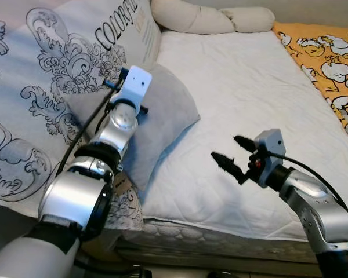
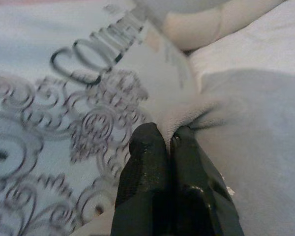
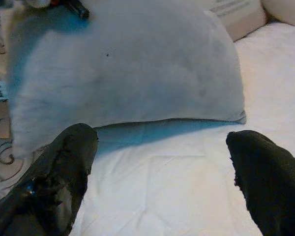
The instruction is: Clean up the room
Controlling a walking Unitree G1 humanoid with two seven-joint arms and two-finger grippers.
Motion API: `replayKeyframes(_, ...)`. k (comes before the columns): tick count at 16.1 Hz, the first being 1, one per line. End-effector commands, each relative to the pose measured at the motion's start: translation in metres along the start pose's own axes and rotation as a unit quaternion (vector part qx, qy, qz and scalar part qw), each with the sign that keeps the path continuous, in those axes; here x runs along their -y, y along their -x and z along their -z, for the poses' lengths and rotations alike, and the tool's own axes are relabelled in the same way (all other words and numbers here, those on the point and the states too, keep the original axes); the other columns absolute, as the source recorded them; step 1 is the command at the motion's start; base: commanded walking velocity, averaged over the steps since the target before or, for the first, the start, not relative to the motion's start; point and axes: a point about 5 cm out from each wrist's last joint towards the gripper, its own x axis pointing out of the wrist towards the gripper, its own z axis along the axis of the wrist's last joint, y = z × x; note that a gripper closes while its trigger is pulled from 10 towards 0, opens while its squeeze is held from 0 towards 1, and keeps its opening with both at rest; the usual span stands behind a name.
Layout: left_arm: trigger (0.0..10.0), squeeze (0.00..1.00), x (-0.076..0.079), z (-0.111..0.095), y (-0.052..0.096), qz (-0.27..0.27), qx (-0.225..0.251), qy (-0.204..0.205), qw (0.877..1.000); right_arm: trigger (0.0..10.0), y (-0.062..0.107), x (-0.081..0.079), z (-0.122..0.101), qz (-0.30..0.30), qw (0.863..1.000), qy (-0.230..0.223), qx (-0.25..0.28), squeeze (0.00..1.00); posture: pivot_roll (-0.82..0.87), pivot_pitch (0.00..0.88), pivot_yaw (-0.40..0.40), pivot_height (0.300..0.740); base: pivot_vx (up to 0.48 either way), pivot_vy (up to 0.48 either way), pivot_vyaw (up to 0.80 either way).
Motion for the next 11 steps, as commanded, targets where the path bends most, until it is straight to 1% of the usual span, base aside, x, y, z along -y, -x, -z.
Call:
replayKeyframes(1,10.0,0.0,0.001,0.002,0.002,-0.032,-0.003,-0.004,0.999,10.0,0.002,-0.006,-0.003,-0.031,1.0,-0.002,0.002,1.0,-0.1,0.0,0.026,0.74,0.0,0.0,0.0)
replayKeyframes(2,10.0,0.0,0.004,0.005,0.004,-0.037,-0.008,-0.002,0.999,10.0,0.003,-0.008,-0.003,-0.043,0.999,-0.004,0.003,1.0,-0.09,0.0,0.02,0.74,0.0,0.0,0.0)
replayKeyframes(3,10.0,0.0,0.008,0.01,0.008,-0.051,-0.017,-0.006,0.999,10.0,0.005,-0.012,-0.004,-0.068,0.998,-0.006,0.008,1.0,-0.09,0.0,0.02,0.74,0.0,0.0,0.0)
replayKeyframes(4,10.0,0.0,0.014,0.018,0.012,-0.07,-0.048,0.021,0.996,10.0,0.006,-0.015,-0.005,-0.088,0.996,-0.005,0.012,1.0,-0.09,0.0,0.012,0.74,0.0,0.0,0.0)
replayKeyframes(5,10.0,0.0,0.019,0.023,0.016,-0.092,-0.067,0.042,0.993,10.0,0.008,-0.015,-0.006,-0.1,0.995,-0.005,0.014,1.0,-0.09,0.0,0.012,0.74,0.0,0.0,0.0)
replayKeyframes(7,10.0,0.0,0.02,0.016,0.019,-0.133,-0.051,0.067,0.988,10.0,0.01,-0.011,-0.007,-0.103,0.995,-0.003,0.013,1.0,-0.07,0.0,-0.006,0.74,0.0,0.0,0.0)
replayKeyframes(10,10.0,0.0,0.017,0.003,0.019,-0.159,-0.017,0.09,0.983,10.0,0.01,-0.009,-0.006,-0.104,0.995,-0.002,0.009,1.0,-0.07,0.0,-0.011,0.74,0.0,0.0,0.0)
replayKeyframes(11,10.0,0.0,0.014,-0.006,0.019,-0.176,0.007,0.108,0.978,10.0,0.009,-0.008,-0.006,-0.103,0.995,-0.001,0.008,1.0,-0.07,0.0,-0.015,0.74,0.0,0.0,0.0)
